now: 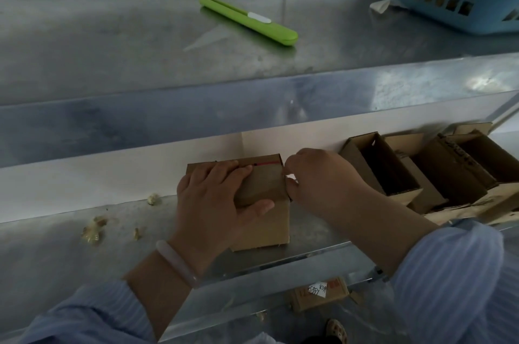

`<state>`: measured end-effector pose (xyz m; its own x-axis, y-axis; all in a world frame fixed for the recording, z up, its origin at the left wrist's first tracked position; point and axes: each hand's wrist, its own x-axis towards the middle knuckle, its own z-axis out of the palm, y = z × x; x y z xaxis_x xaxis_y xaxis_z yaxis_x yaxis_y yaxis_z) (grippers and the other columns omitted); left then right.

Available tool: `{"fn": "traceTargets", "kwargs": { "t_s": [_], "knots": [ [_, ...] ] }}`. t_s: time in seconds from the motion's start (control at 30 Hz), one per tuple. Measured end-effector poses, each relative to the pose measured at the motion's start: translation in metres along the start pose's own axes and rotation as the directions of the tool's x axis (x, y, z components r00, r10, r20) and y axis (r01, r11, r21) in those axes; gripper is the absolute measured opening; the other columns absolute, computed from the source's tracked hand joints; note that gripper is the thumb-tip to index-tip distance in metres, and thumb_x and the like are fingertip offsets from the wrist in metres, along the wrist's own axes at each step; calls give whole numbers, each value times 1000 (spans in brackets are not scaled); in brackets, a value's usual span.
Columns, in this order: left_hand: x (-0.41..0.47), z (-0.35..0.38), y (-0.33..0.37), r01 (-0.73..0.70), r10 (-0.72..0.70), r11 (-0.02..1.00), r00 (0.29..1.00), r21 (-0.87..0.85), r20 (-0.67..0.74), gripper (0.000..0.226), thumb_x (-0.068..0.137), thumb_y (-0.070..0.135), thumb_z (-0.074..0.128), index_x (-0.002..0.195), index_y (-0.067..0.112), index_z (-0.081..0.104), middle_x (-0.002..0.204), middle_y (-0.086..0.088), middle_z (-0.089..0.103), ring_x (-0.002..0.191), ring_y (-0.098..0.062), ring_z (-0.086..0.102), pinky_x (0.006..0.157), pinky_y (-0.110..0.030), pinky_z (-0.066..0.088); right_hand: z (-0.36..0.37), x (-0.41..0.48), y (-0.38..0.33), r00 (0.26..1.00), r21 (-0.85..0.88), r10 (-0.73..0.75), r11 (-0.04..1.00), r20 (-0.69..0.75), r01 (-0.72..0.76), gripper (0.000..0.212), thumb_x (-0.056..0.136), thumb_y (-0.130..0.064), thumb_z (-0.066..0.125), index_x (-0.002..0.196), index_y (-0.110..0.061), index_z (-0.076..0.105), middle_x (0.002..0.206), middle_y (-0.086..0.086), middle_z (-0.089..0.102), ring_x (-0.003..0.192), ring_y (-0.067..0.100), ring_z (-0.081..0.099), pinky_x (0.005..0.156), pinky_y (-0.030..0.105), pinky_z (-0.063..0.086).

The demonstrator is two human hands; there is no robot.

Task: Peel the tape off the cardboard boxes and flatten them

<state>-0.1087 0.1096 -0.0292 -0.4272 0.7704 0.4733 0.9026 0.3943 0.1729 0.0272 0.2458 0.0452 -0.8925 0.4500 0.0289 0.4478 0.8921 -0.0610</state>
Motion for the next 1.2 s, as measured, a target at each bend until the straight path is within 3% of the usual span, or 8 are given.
{"fn": "traceTargets", "kwargs": {
  "t_s": [0.2,0.33,0.6,0.73,0.83,0.9,1.0,1.2],
  "knots": [
    [-2,-1,2,-4,3,1000,1000,17,11,77,76,85,29,114,30,68,119,7,64,108,-23,55,88,-40,42,-3,3,-1,997,-50,-50,997,50,53,10,95,-19,48,86,-17,49,74,-4,34,74,20,45,64,28,36],
    [-3,-1,4,-16,16,1000,1000,12,4,76,77,85,31,113,29,68,118,6,64,108,-24,55,88,-40,42,-5,5,3,985,-78,-128,987,113,137,13,95,-16,48,83,-21,44,72,-6,30,74,19,48,69,32,46],
    [-1,-1,12,-61,60,998,998,32,28,76,77,85,31,113,30,68,117,6,64,108,-23,57,90,-39,39,2,7,12,960,-245,-248,930,130,274,11,95,-11,44,102,-11,52,88,3,45,75,19,39,67,32,38],
    [-1,-2,12,-73,72,997,997,37,36,77,77,86,30,114,30,67,118,7,63,108,-22,56,91,-39,38,11,8,32,975,-26,-216,976,44,218,13,99,-21,46,101,-14,56,93,-1,52,81,15,53,72,29,43],
    [-1,-2,6,-70,69,997,997,26,38,78,78,86,27,116,30,67,119,6,63,110,-22,54,91,-40,39,11,4,42,991,287,-135,949,3,128,13,91,-33,65,101,-25,68,99,-10,61,88,3,57,77,13,44],
    [-1,-3,3,-72,71,997,997,15,35,78,78,86,27,116,30,66,120,6,62,111,-23,54,91,-41,39,10,1,44,995,361,-96,928,-10,93,17,83,-39,73,99,-32,71,100,-16,61,90,0,57,78,9,45],
    [-1,-3,3,-78,77,997,997,8,22,78,78,85,29,116,29,67,119,5,63,109,-23,55,90,-40,40,5,5,41,995,288,-103,952,-1,99,16,84,-36,73,99,-30,74,103,-14,63,90,-1,53,82,7,39],
    [0,-2,5,-79,77,996,996,31,44,77,77,86,30,116,30,67,120,6,63,110,-22,54,90,-39,39,-9,9,29,977,-6,-200,980,77,201,25,96,-37,53,114,-28,68,118,-8,60,109,10,56,97,26,40]
  ]
}}
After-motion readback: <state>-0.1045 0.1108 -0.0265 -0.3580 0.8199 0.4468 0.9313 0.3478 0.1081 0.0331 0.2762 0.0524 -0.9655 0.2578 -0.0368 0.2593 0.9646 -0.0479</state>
